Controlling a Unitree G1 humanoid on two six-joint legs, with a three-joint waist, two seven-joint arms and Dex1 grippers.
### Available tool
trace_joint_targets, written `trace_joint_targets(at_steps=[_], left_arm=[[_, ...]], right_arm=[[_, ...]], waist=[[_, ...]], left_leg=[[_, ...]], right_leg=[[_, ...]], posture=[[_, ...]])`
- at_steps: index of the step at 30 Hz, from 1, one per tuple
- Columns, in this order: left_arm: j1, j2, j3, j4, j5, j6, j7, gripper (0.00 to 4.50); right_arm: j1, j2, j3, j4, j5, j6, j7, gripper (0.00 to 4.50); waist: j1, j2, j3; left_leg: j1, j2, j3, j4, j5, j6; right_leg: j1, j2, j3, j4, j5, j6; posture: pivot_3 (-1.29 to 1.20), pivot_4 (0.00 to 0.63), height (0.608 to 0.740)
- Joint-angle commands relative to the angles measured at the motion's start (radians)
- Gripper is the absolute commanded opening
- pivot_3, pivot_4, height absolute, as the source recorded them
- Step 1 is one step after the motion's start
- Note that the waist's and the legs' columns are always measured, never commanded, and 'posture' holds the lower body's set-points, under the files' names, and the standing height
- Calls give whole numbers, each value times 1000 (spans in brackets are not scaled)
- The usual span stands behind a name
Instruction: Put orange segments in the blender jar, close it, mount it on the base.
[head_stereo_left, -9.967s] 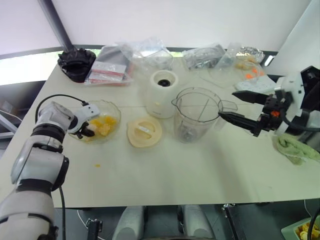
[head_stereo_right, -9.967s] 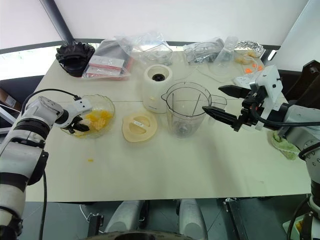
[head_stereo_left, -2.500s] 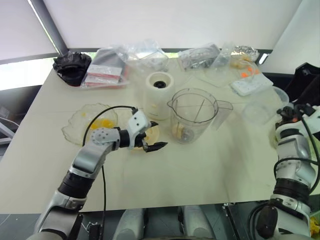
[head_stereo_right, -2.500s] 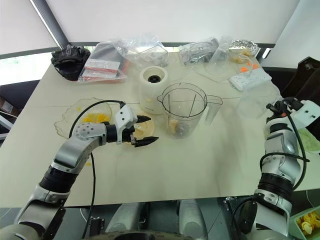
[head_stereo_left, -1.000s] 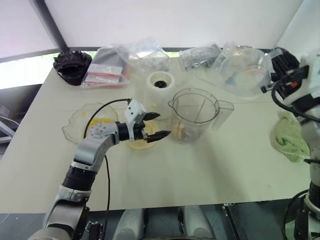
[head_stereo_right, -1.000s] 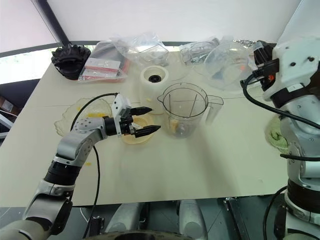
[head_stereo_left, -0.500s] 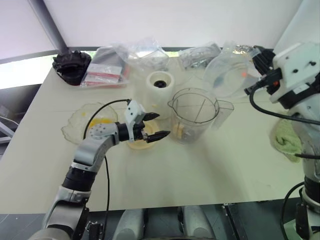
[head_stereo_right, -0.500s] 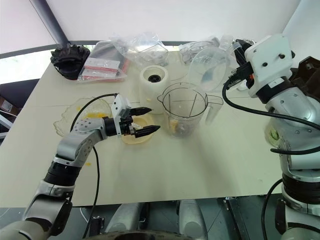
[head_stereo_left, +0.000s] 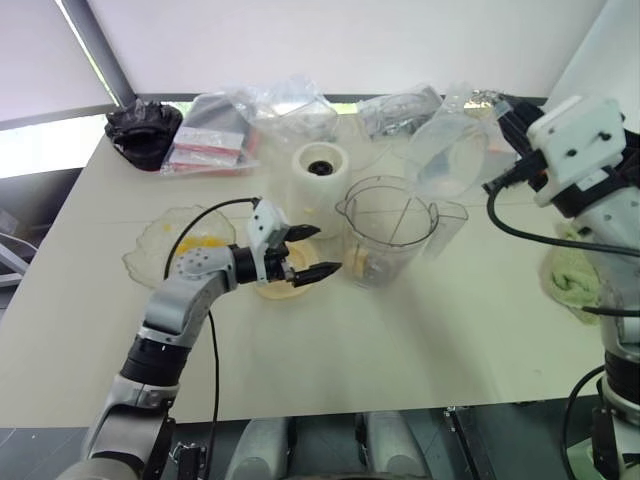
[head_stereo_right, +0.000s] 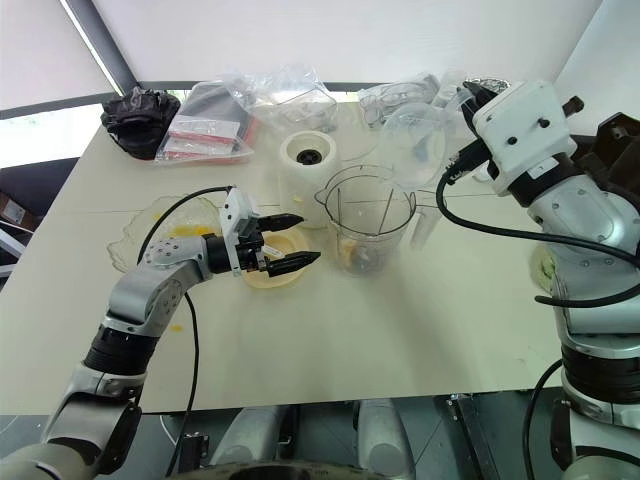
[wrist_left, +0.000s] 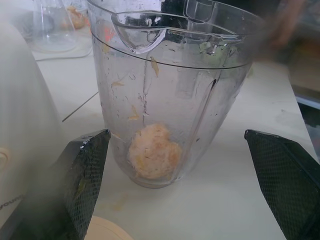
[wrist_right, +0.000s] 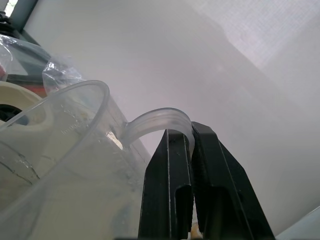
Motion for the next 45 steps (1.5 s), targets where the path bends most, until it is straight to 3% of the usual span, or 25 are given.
trace_joint_targets(at_steps=[1,15,22,36,45], left_arm=[[0,6,17,-37,-15,-5,-3,4500],[5,1,13,-43,-15,-6,-1,4500],[4,0,10,-40,-13,-8,-3,4500],[-11,2,2,-18,-2,-17,-13,4500],[-3,-9,25,-36,-26,-16,-4,4500]], right_arm=[[-13,-15,-21,-13,-25,-39,13,38],[4,-10,-11,-6,-86,-81,62,38],[-18,71,-80,-29,-6,49,16,38],[-193,306,-443,9,284,540,-286,38],[-101,405,-623,195,313,417,-390,38]], waist=[[0,0,0],[0,0,0],[0,0,0],[0,0,0],[-1,1,0]], left_leg=[[0,0,0,0,0,0],[0,0,0,0,0,0],[0,0,-1,0,0,0],[0,0,-2,-1,0,0],[-1,0,0,-1,0,0]], right_leg=[[0,0,0,0,0,0],[0,0,0,0,0,0],[0,0,0,0,0,0],[-1,0,0,0,0,0],[-1,0,0,1,0,0]], posture=[[0,150,740],[0,150,740],[0,150,740],[0,150,740],[0,150,740]])
